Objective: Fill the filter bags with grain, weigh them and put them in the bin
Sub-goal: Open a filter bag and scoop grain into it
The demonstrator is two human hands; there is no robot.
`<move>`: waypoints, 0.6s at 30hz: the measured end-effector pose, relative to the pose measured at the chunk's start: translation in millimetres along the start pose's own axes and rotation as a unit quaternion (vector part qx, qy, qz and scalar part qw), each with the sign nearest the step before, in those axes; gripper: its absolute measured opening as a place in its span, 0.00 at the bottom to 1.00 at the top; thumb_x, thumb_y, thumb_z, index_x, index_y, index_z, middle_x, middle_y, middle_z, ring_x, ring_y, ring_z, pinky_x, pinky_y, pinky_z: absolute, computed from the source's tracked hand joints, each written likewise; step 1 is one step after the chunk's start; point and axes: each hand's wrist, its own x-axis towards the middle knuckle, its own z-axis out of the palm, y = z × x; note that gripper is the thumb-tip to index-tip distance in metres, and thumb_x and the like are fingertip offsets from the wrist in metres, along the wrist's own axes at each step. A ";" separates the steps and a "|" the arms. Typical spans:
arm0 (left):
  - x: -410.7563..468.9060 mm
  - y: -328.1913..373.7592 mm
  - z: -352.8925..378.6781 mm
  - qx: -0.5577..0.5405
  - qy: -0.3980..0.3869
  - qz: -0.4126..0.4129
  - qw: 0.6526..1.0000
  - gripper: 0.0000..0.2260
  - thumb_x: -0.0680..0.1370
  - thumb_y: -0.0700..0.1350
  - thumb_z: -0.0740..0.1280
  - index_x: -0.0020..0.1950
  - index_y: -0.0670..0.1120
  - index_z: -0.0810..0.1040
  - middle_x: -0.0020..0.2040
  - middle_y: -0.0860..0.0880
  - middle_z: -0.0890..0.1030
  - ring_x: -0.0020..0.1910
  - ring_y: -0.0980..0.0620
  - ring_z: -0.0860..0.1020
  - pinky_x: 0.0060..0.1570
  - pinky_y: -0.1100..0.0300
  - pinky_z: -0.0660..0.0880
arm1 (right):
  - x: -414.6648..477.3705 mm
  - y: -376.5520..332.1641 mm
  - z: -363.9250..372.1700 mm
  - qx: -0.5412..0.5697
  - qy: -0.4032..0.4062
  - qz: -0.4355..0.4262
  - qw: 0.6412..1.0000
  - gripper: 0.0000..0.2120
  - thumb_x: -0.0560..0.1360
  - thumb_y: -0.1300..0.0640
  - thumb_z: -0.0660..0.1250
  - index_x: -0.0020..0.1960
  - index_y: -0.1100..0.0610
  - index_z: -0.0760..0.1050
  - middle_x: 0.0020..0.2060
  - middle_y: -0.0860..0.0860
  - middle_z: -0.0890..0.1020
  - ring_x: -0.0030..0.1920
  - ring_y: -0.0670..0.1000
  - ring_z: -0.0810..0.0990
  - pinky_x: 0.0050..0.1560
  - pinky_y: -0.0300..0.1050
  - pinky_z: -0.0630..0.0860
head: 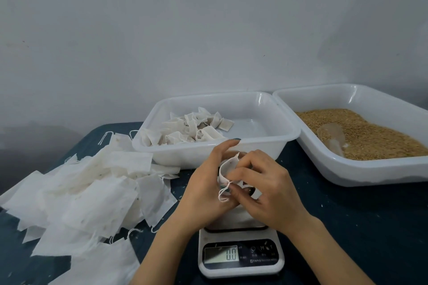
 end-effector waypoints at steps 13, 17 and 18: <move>-1.2 -3.7 2.9 -0.046 0.003 -0.046 0.998 0.13 0.68 0.47 0.68 0.49 0.61 0.72 0.41 0.58 0.80 0.36 0.59 0.77 0.35 0.63 0.74 | -0.5 0.2 0.1 -0.013 0.019 -0.005 1.000 0.01 0.75 0.57 0.71 0.45 0.53 0.81 0.41 0.46 0.78 0.43 0.47 0.76 0.37 0.44 0.73; -1.9 -3.5 2.1 -0.065 0.010 -0.047 0.997 0.13 0.69 0.47 0.70 0.49 0.61 0.73 0.42 0.58 0.81 0.39 0.58 0.78 0.38 0.62 0.75 | -1.0 2.7 0.6 -0.024 0.035 -0.003 0.999 0.02 0.75 0.57 0.71 0.47 0.51 0.81 0.41 0.44 0.78 0.44 0.47 0.76 0.38 0.44 0.73; -1.7 -2.9 2.1 -0.071 0.014 -0.046 0.996 0.12 0.69 0.48 0.70 0.49 0.60 0.74 0.43 0.58 0.81 0.40 0.58 0.78 0.39 0.63 0.75 | -0.8 3.3 0.6 -0.023 0.036 -0.002 0.999 0.03 0.76 0.57 0.72 0.48 0.51 0.81 0.41 0.44 0.78 0.45 0.47 0.75 0.39 0.44 0.73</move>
